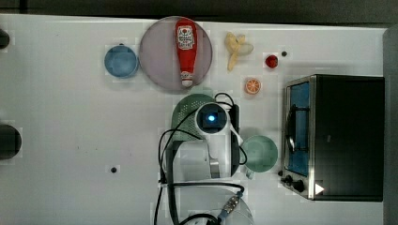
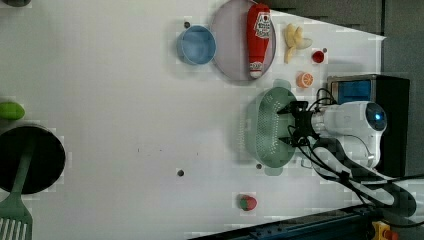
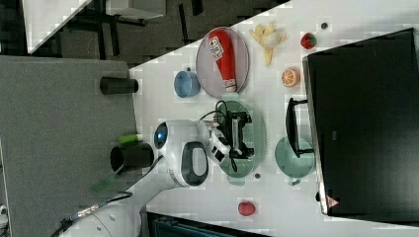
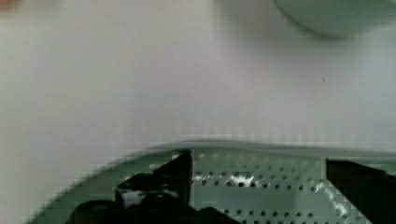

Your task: Drag strainer left to right.

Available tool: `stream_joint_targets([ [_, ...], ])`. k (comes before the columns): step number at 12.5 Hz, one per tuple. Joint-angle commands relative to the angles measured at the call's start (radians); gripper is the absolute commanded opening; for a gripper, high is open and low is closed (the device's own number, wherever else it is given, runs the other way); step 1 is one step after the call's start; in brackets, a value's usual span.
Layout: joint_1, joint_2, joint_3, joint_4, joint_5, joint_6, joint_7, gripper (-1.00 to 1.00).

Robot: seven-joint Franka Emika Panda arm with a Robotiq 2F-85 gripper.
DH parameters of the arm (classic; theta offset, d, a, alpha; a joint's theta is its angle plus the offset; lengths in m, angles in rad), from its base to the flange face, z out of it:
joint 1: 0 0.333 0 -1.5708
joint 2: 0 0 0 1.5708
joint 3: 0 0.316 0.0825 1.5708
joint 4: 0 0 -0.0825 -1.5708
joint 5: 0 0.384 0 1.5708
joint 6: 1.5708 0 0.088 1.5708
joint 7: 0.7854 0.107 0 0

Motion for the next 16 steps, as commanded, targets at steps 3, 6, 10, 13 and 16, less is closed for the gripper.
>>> stream_joint_targets([
  [3,-0.022,-0.026,-0.051,0.023,-0.01,-0.019,-0.121,1.0],
  [6,-0.022,-0.026,-0.071,0.023,-0.009,-0.018,-0.213,1.0],
  [10,-0.022,-0.029,-0.092,0.023,-0.009,-0.018,-0.206,1.0],
  [13,-0.019,-0.101,-0.046,0.006,-0.009,-0.044,-0.405,1.0],
  [16,-0.019,-0.248,-0.015,0.005,-0.004,-0.085,-0.723,1.0],
])
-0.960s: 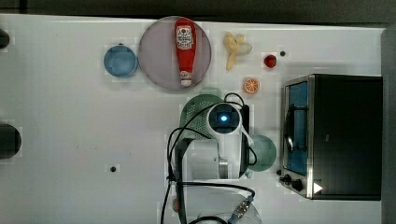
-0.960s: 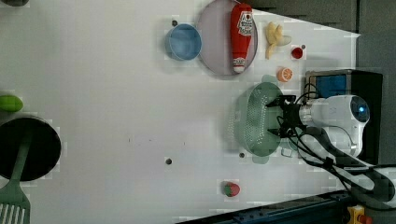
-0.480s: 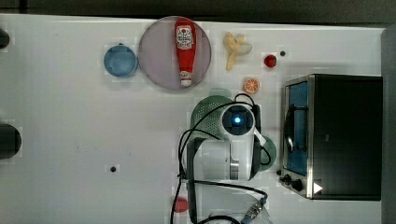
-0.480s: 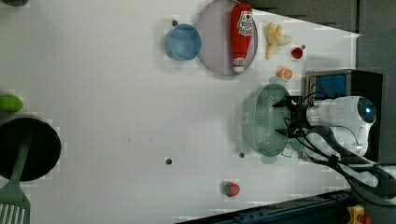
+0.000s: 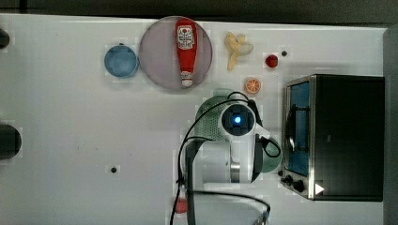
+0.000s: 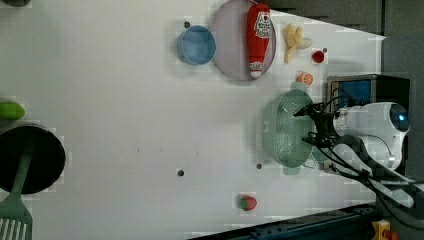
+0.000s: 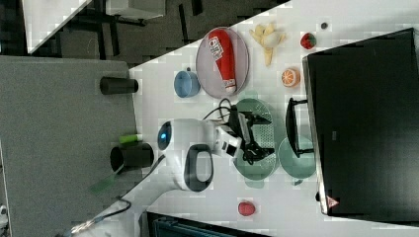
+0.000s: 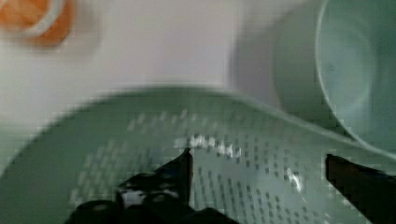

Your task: Drag strainer left to right.

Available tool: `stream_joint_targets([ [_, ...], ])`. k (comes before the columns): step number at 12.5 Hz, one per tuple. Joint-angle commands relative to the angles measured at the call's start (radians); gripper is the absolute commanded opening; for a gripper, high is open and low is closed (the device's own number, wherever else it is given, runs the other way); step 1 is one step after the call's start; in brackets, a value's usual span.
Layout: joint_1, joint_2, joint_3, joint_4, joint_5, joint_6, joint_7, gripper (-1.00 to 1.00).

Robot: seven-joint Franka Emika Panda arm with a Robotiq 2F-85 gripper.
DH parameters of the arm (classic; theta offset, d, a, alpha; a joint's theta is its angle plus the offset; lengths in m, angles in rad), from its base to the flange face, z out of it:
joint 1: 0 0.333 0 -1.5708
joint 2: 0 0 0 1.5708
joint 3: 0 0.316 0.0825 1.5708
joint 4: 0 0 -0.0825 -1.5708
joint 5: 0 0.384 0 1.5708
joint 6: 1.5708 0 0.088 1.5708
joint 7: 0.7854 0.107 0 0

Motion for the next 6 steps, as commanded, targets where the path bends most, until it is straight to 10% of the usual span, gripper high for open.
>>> stream_joint_targets([
  [1,0.023,-0.218,0.049,0.024,0.029,-0.061,-0.34,1.0],
  [6,0.029,-0.498,0.109,0.108,0.087,-0.452,-0.344,1.0],
])
